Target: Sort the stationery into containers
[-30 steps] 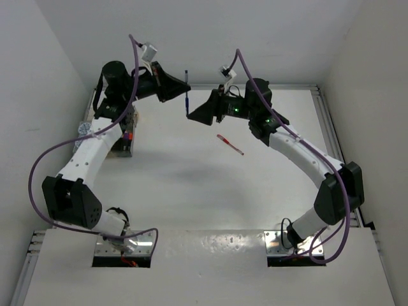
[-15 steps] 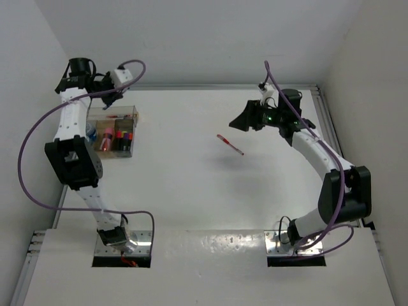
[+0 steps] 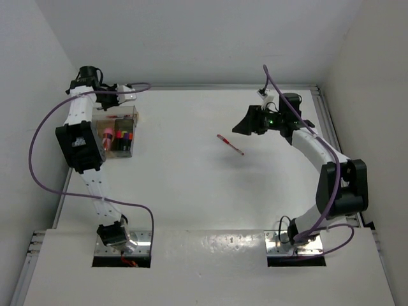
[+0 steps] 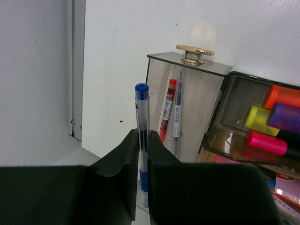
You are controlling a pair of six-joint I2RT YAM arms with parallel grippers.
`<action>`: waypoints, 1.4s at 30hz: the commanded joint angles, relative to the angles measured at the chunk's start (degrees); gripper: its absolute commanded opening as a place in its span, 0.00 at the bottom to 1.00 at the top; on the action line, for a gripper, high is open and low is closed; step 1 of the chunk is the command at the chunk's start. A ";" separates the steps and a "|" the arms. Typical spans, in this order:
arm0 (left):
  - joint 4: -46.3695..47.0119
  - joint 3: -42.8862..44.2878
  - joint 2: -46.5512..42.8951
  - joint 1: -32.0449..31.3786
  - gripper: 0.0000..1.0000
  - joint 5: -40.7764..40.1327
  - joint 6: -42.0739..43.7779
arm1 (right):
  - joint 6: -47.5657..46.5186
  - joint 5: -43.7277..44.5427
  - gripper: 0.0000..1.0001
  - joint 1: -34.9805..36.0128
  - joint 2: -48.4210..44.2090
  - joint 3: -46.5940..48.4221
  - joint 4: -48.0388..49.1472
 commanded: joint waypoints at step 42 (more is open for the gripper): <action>35.03 -39.85 -49.08 -8.61 0.79 24.84 -59.19 | -35.62 32.36 0.44 10.79 24.94 12.46 -16.78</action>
